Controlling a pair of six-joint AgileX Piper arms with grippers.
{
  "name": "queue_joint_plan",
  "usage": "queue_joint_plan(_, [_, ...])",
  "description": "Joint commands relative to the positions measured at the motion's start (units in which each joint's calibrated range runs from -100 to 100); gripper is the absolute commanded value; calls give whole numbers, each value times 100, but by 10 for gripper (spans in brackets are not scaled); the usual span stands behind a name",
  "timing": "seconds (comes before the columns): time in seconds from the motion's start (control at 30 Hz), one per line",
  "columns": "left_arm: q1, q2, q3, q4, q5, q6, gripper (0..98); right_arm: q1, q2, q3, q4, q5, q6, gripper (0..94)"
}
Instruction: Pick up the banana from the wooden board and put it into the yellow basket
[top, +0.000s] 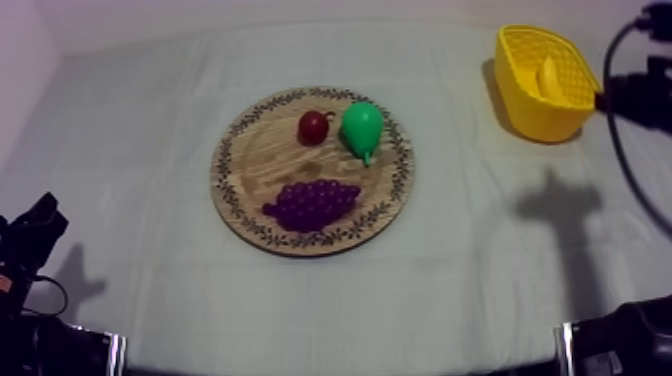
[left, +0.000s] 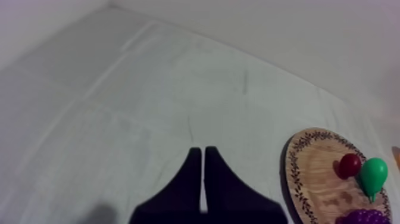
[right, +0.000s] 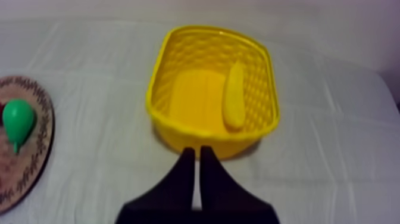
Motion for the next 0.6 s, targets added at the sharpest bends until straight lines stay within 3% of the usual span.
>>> queue_joint_plan(0.0, [-1, -5, -1, -3, -2, 0, 1, -82, -1778, 1237, 129, 132, -120, 7])
queue_joint_plan(0.17, [-1, -5, -1, -3, -2, 1, 1, -297, -2957, 1994, 427, 533, -452, 6])
queue_joint_plan(0.27, [-1, -5, -1, -3, -2, 0, 1, -337, -3555, 2480, 433, 686, -471, 6])
queue_joint_plan(0.57, [-1, -5, -1, -3, -2, 0, 1, -309, -4559, 2913, -210, 1457, 33, 6])
